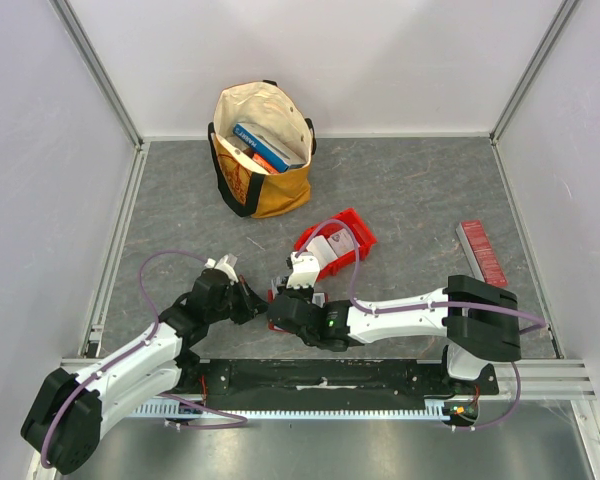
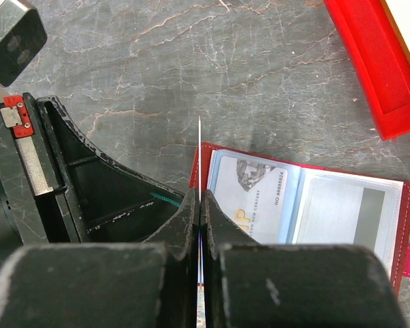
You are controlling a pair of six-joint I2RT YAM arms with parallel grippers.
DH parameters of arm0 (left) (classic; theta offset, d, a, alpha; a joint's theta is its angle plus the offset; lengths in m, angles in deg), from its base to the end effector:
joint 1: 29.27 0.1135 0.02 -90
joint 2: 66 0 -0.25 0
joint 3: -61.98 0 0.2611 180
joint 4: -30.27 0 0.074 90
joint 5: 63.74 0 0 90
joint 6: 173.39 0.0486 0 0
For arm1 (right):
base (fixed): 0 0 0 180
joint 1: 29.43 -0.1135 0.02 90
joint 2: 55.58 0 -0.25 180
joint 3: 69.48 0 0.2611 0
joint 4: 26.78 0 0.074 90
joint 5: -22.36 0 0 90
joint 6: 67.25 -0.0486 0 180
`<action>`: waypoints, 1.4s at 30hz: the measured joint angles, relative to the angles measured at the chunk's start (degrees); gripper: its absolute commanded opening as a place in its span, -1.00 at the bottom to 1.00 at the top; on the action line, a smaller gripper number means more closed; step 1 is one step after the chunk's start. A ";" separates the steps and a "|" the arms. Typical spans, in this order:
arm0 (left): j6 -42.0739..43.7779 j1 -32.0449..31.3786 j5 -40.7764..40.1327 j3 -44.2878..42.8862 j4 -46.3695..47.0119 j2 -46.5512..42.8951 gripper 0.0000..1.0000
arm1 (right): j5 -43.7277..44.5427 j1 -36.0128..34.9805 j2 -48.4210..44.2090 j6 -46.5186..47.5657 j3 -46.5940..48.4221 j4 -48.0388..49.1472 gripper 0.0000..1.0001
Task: Put the credit cards into the card holder
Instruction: Insert the credit card into the card holder.
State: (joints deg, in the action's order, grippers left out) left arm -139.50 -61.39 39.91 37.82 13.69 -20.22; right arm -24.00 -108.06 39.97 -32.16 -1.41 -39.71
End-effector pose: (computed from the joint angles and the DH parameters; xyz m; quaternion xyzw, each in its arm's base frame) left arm 0.1494 -0.1074 0.1215 -0.1349 0.8845 -0.3787 0.2370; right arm 0.1036 0.3453 0.1711 -0.0207 0.8568 0.2247 0.4636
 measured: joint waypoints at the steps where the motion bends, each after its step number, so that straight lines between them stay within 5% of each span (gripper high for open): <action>1: 0.00 0.00 0.00 0.00 0.00 0.00 -0.96 | 0.04 0.00 0.00 0.00 0.00 -0.04 -1.00; 20: 0.00 0.00 -0.02 0.00 -0.87 0.02 -0.96 | 0.07 0.11 1.05 -0.59 0.04 -2.03 -1.00; 42: 0.00 0.00 -0.02 0.00 -0.94 -0.55 -0.97 | 6.73 -3.43 9.53 0.24 13.88 -21.07 -1.00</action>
State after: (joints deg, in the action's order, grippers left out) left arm -139.50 -61.39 39.88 37.82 12.75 -20.77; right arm -17.27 -111.49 49.50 -31.92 12.47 -60.78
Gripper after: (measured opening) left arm 0.029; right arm 0.009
